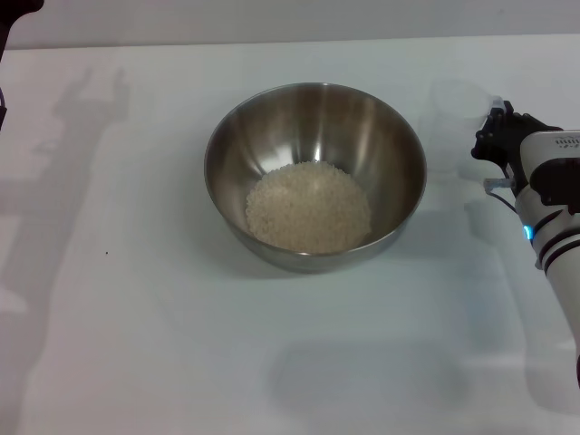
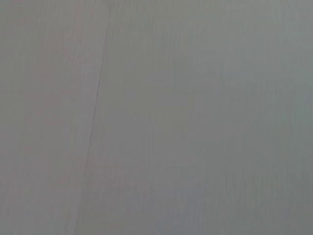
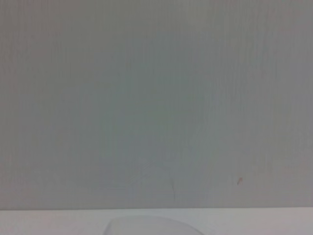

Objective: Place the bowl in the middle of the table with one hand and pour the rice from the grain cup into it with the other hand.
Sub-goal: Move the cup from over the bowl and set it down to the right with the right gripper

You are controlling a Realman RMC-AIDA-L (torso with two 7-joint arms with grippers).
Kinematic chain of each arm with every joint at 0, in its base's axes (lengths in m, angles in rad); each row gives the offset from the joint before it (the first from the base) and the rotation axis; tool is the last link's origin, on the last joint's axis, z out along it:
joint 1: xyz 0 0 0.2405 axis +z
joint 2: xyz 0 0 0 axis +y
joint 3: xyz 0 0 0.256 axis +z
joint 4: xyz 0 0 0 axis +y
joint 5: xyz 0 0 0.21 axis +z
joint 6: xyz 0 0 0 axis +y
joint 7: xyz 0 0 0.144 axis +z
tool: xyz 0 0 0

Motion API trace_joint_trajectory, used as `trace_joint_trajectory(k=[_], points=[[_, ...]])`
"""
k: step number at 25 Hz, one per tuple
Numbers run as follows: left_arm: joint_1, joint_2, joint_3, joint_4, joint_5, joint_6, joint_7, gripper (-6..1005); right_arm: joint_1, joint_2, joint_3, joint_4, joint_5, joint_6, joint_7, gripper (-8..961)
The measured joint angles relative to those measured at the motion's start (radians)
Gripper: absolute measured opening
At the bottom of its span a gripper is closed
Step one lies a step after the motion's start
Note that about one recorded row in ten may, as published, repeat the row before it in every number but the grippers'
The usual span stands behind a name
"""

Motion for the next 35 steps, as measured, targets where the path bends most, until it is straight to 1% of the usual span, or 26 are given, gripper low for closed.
trace_joint_trajectory(k=[16,28,33,35], points=[[0.004,0.000,0.012,-0.002,0.000,0.012,-0.004,455,0.007,-0.002,-0.004,-0.007,-0.007,0.025,0.000,89],[0.005,0.000,0.011,-0.002,0.000,0.022,-0.001,455,0.004,-0.004,-0.010,-0.009,-0.011,0.028,0.000,284],[0.007,0.002,0.011,-0.002,0.000,0.024,-0.001,455,-0.007,-0.004,-0.022,-0.003,-0.013,0.020,0.000,283],[0.008,0.002,0.011,-0.002,0.000,0.025,-0.001,455,-0.012,-0.003,-0.043,0.003,-0.014,0.010,-0.002,283]])
